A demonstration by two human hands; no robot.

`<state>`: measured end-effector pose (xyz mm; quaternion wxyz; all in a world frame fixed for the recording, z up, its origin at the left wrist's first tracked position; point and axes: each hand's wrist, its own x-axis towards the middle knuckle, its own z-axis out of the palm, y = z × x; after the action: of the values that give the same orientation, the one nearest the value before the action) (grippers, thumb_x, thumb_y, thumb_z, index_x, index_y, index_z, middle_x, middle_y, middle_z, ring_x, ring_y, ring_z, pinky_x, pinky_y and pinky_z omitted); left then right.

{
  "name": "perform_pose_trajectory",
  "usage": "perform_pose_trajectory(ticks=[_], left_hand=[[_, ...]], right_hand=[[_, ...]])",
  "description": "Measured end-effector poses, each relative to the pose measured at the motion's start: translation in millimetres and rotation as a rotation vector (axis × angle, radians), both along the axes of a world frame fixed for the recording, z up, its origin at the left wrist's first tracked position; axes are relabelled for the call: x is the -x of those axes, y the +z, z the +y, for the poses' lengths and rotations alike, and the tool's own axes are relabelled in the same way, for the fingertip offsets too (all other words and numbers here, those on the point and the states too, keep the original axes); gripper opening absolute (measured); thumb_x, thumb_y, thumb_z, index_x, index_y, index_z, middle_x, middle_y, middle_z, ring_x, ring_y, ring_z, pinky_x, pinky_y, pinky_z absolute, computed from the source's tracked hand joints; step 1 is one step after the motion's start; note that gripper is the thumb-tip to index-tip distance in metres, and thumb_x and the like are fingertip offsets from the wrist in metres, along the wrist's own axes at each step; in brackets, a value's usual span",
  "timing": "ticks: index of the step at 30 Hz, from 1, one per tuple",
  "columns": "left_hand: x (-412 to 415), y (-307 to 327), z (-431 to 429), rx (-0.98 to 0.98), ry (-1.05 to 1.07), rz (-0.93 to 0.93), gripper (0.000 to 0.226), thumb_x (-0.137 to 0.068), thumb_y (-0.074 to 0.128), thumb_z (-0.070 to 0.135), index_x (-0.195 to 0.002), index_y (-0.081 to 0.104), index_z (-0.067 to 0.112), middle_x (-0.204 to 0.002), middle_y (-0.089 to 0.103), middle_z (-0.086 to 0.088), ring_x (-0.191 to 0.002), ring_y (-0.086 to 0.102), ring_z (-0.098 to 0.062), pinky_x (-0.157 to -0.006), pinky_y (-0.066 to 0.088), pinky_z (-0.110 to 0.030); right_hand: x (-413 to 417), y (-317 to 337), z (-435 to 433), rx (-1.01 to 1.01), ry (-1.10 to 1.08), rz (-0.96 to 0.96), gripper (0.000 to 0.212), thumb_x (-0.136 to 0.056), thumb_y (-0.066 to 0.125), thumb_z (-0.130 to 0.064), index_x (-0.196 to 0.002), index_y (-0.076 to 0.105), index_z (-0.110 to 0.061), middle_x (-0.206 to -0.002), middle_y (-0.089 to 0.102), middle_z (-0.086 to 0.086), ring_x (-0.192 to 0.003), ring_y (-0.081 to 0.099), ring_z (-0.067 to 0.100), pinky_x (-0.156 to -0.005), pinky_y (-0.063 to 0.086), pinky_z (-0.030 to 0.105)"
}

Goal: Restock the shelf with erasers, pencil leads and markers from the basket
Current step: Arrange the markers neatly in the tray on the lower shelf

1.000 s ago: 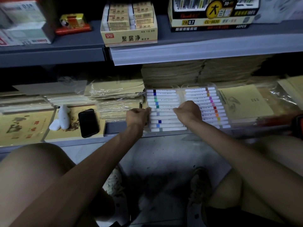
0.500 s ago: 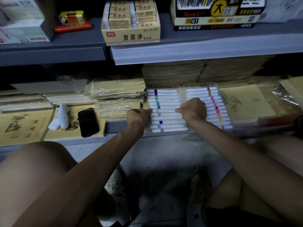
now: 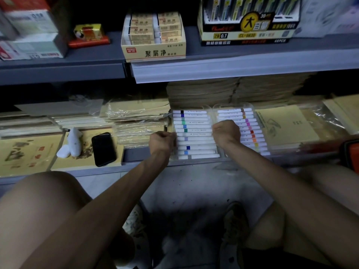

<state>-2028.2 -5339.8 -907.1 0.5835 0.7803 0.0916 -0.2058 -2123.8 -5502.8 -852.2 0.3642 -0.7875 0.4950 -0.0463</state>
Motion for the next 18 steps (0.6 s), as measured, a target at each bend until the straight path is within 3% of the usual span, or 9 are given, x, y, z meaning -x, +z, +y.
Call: perform_pose_trajectory(ticks=[2, 4, 6, 8, 14, 18], left_hand=[[-1.1, -2.7, -0.5, -0.006, -0.01, -0.041, 0.013, -0.09, 0.078, 0.018, -0.099, 0.077, 0.009, -0.088, 0.078, -0.006, -0.068, 0.069, -0.018, -0.059, 0.057, -0.026], [-0.6, -3.4, -1.8, -0.026, -0.025, -0.09, 0.015, -0.093, 0.075, 0.017, -0.106, 0.077, 0.011, -0.09, 0.078, -0.005, -0.066, 0.07, -0.014, -0.054, 0.056, -0.023], [1.2, -4.6, -4.0, -0.081, -0.056, -0.158, 0.017, -0.095, 0.072, 0.016, -0.109, 0.078, 0.009, -0.089, 0.077, -0.005, -0.064, 0.067, -0.013, -0.059, 0.055, -0.024], [3.0, -4.4, -3.8, -0.13, -0.075, -0.198, 0.018, -0.096, 0.07, 0.016, -0.111, 0.078, 0.009, -0.089, 0.077, -0.006, -0.063, 0.065, -0.011, -0.062, 0.051, -0.021], [-0.8, -3.7, -1.4, -0.154, -0.146, -0.237, 0.014, -0.096, 0.07, 0.016, -0.107, 0.077, 0.009, -0.078, 0.075, 0.0, -0.058, 0.067, -0.01, -0.054, 0.056, -0.021], [-0.6, -6.6, -0.8, -0.118, -0.14, -0.231, 0.014, -0.095, 0.069, 0.012, -0.107, 0.076, 0.008, -0.071, 0.072, 0.0, -0.048, 0.063, -0.009, -0.047, 0.054, -0.025]], right_hand=[[-0.4, 1.0, 4.5, -0.045, 0.03, -0.013, 0.036, -0.084, 0.055, 0.006, -0.118, 0.069, 0.005, -0.122, 0.068, 0.021, -0.113, 0.065, 0.036, -0.094, 0.057, 0.048], [-1.4, 2.7, 6.8, -0.083, 0.028, -0.015, 0.043, -0.085, 0.054, 0.006, -0.127, 0.063, 0.005, -0.13, 0.063, 0.023, -0.12, 0.061, 0.037, -0.099, 0.054, 0.048], [-3.5, 4.0, 9.7, -0.102, 0.048, -0.017, 0.049, -0.088, 0.053, 0.003, -0.136, 0.059, 0.0, -0.14, 0.06, 0.018, -0.126, 0.058, 0.035, -0.097, 0.055, 0.034], [-6.2, 4.5, 14.9, -0.121, 0.085, -0.001, 0.054, -0.092, 0.053, -0.002, -0.146, 0.051, -0.008, -0.148, 0.054, 0.01, -0.13, 0.056, 0.029, -0.084, 0.044, 0.023], [-9.6, 2.7, 15.1, 0.007, 0.113, 0.083, 0.045, -0.093, 0.057, -0.007, -0.138, 0.058, -0.009, -0.134, 0.063, 0.01, -0.12, 0.061, 0.032, -0.077, 0.043, 0.026], [-12.1, 0.3, 19.0, 0.043, 0.129, 0.127, 0.024, -0.094, 0.056, -0.006, -0.117, 0.063, -0.004, -0.105, 0.062, 0.009, -0.093, 0.059, 0.028, -0.071, 0.045, 0.029]])
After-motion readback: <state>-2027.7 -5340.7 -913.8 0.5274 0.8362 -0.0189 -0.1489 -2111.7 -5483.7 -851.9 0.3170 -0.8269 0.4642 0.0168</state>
